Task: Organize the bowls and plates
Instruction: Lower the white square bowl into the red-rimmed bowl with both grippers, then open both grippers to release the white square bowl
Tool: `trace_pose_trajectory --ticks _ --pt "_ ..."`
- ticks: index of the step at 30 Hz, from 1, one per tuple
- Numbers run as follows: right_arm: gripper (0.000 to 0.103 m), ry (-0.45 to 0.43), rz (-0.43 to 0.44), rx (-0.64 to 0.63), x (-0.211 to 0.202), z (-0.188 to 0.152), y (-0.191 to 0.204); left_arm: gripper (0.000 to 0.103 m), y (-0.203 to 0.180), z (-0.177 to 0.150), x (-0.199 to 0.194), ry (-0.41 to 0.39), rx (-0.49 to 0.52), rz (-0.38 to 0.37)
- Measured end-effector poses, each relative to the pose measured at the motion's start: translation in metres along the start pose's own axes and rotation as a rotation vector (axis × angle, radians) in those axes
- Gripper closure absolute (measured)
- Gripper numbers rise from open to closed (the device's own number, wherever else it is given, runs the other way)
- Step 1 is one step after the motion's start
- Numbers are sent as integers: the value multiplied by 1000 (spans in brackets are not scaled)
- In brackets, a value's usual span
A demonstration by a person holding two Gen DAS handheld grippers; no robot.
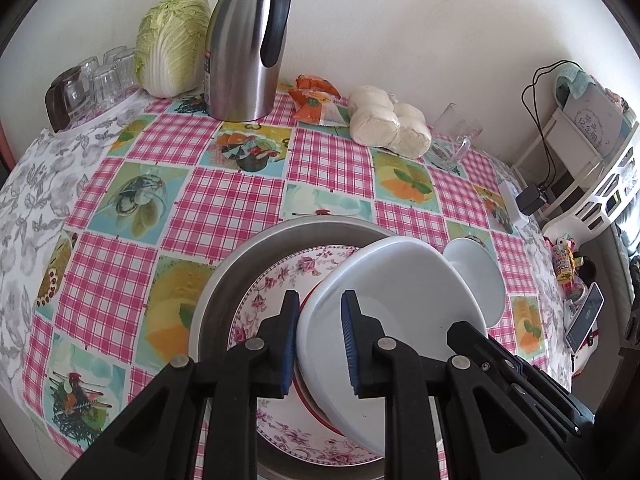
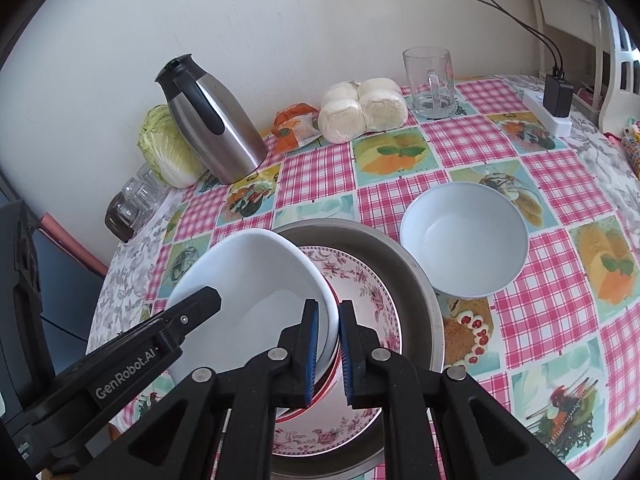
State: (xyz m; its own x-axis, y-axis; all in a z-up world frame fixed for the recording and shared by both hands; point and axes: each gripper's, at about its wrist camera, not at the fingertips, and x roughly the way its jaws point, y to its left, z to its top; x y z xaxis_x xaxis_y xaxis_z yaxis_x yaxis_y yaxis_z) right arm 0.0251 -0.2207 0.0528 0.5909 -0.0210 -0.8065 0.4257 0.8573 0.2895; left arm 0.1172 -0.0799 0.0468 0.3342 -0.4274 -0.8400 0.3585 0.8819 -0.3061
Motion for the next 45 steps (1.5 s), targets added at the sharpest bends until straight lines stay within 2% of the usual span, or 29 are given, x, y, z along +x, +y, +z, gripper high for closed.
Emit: trace_pose_trajectory --ticks 6,14,22,25,34,36,38,41,45 --pt "89 2 -8 -4 0 0 2 77 1 0 1 6 -3 -12" --pt "89 11 13 17 -4 2 1 64 -4 1 -5 3 11 -13" --pt "88 30 52 70 -5 4 -4 61 2 0 -5 21 -38 -43" --pt "86 32 66 82 -5 4 -4 61 3 0 -5 20 -45 -50" --pt "86 36 76 92 0 3 -7 60 3 1 -8 8 -44 -57" --pt "86 39 77 93 0 4 -7 59 3 2 -8 10 -45 -58" --pt "86 43 74 93 0 4 -7 52 2 2 -9 7 -38 -43" --pt "85 30 57 76 -5 5 -5 51 2 4 -15 -11 -31 -20" --pt "75 20 54 61 -11 6 -3 43 7 6 -25 -36 -38 -10"
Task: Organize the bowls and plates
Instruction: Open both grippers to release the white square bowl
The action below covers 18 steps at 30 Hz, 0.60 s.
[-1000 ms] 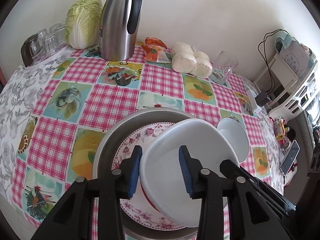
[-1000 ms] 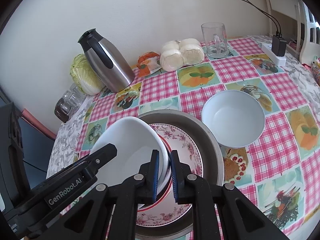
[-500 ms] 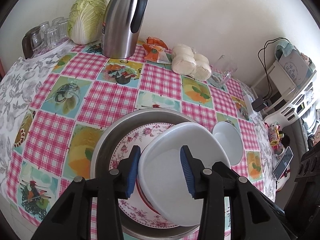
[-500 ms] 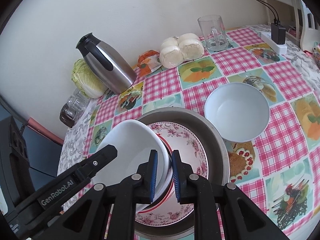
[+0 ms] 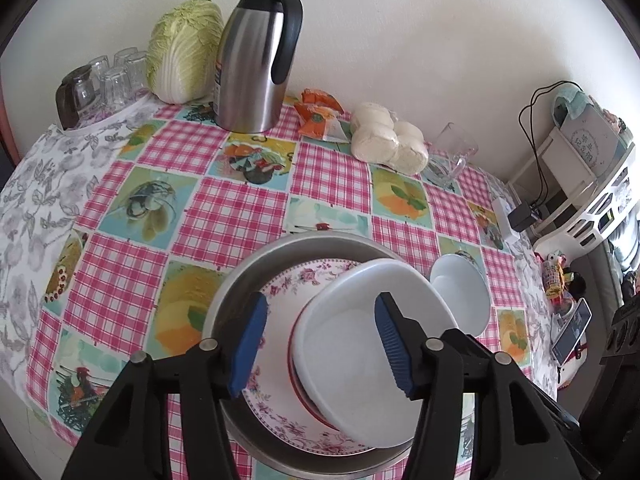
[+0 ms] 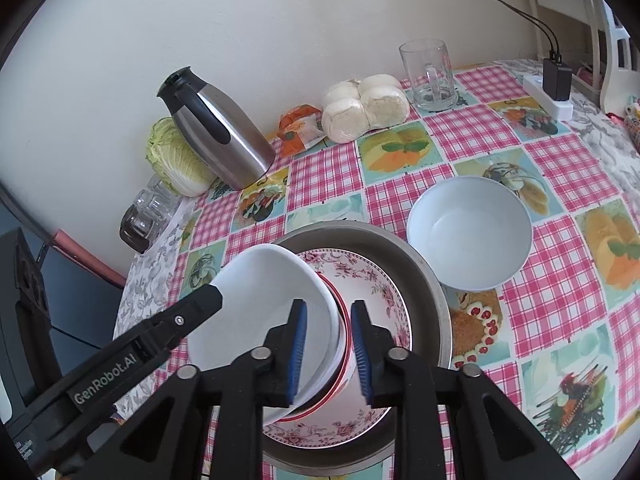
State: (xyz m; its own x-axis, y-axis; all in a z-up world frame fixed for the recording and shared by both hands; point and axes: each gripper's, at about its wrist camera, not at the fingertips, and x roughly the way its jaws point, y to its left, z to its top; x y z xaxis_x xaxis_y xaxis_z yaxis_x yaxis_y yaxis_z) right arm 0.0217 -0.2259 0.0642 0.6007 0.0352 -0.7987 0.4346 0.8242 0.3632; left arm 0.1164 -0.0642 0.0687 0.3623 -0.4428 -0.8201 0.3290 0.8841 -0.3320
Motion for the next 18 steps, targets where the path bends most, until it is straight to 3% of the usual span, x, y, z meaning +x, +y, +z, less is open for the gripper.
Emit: trace_pose_trajectory --ticks 2,3,6,7,10,15,18 --pt "75 -9 -14 -11 -3 1 2 37 3 1 -4 -13 -2 26" --pt "69 -13 -21 -17 -4 1 2 35 5 2 -6 -19 -2 43" --pt "38 -27 -59 -36 -6 1 4 33 12 3 -8 -24 -1 85" --pt "33 -30 -73 -40 -6 1 4 32 15 3 -8 -24 -2 97" --pt "29 -26 -97 -53 -4 2 3 21 26 4 -8 -28 -10 165" --pt "23 -23 -104 -61 -2 2 1 21 42 6 -11 -49 -30 220" --pt "12 -27 -108 -54 -1 2 0 17 45 7 -11 -62 -23 274"
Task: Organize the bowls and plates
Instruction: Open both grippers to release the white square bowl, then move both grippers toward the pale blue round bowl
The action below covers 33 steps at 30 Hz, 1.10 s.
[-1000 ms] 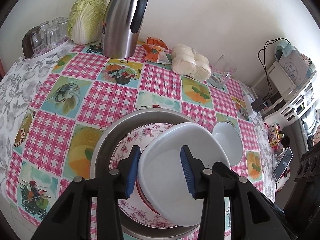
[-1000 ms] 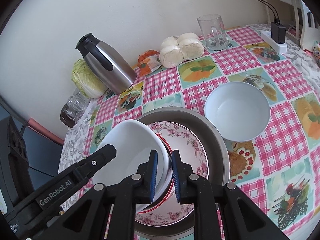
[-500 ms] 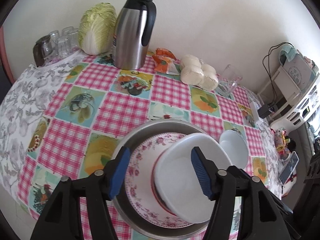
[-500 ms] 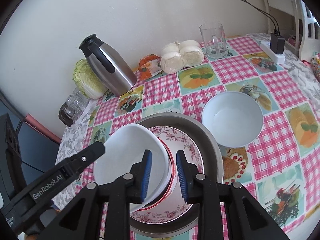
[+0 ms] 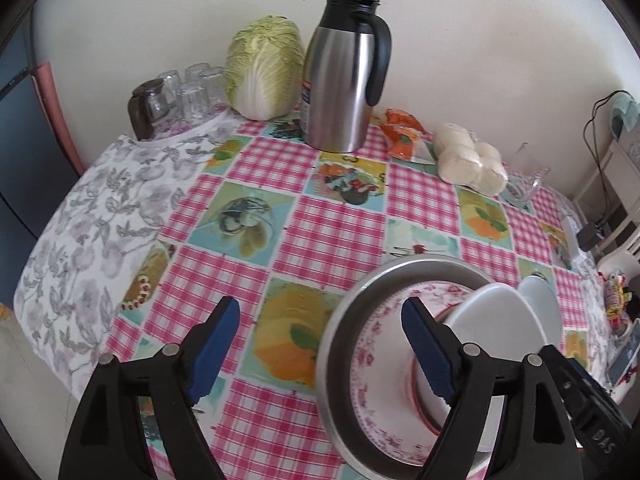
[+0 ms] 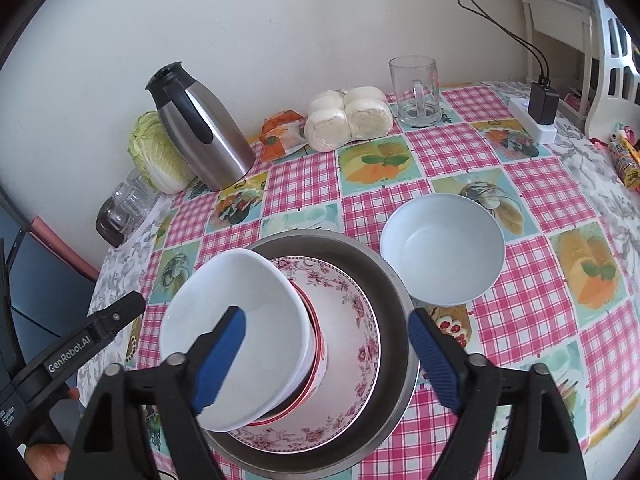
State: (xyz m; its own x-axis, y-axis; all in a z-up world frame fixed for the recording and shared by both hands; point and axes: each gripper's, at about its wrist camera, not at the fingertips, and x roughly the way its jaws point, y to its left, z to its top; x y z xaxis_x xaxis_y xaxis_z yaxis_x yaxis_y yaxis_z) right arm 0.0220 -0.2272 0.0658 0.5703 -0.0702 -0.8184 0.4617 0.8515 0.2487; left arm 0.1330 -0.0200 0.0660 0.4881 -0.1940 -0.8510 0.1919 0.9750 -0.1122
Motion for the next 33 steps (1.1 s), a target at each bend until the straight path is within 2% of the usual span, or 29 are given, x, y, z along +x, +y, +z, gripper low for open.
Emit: trace_pose_trajectory --ticks 2,4,15,20,27,33 --pt "8 -7 -8 8 0 0 -2 1 0 -1 1 -13 16 51" --pt "0 -14 -13 14 -1 1 -3 0 0 -1 2 -16 39 97" --pt "0 -26 -21 18 -2 3 -7 0 3 -1 -2 -33 21 129" --pt "0 -26 -16 21 -5 4 -14 0 3 3 -16 -87 -25 139" --pt "0 -60 -27 79 -17 12 -44 0 -14 8 -34 -139 -58 87" --pt "0 -93 -54 157 -29 19 -86 0 -51 10 -45 -175 -53 25"
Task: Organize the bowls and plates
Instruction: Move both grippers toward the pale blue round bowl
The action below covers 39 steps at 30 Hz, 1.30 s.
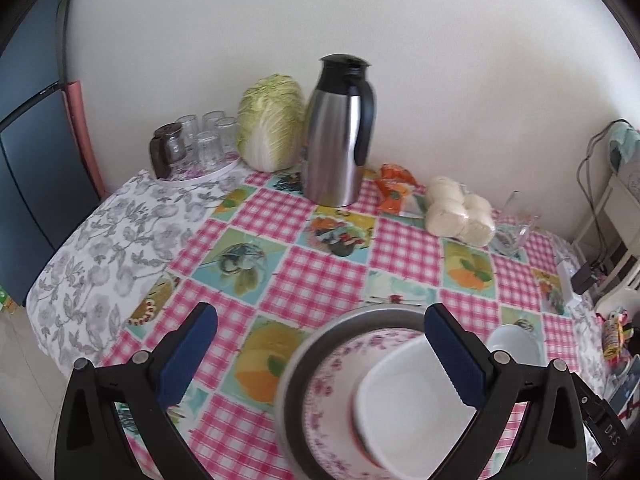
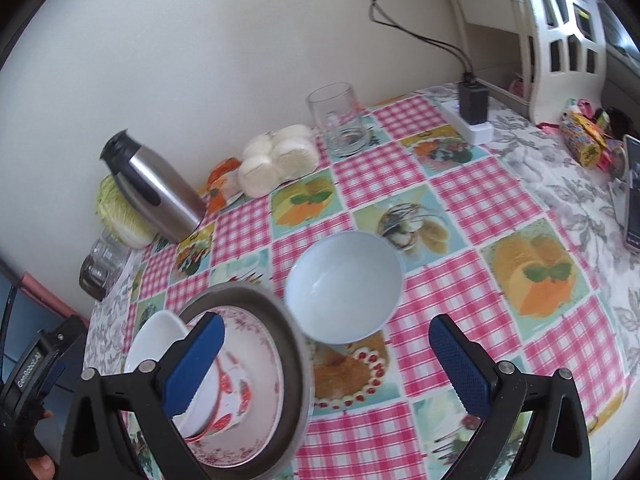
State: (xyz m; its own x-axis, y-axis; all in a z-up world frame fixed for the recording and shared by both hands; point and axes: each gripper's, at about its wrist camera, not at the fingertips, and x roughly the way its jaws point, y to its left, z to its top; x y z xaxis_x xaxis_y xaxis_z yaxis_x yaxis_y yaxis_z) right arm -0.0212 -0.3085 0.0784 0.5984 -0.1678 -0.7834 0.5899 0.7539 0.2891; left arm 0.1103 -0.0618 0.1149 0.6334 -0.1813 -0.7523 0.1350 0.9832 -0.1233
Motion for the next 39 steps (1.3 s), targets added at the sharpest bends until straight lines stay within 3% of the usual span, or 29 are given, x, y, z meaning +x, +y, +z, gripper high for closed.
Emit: trace_pose_trajectory --ticks 12,20,28,39 --pt "0 -33 -54 114 -8 14 -74 0 -94 -17 -13 -57 102 -216" --pt "0 -27 -66 149 -1 15 -99 0 -139 -32 6 -6 183 -293" --pt "0 19 -63 152 25 13 -105 0 -174 -43 29 45 341 -257" --pt "0 77 -40 187 67 8 -111 1 -195 -53 57 73 369 -245"
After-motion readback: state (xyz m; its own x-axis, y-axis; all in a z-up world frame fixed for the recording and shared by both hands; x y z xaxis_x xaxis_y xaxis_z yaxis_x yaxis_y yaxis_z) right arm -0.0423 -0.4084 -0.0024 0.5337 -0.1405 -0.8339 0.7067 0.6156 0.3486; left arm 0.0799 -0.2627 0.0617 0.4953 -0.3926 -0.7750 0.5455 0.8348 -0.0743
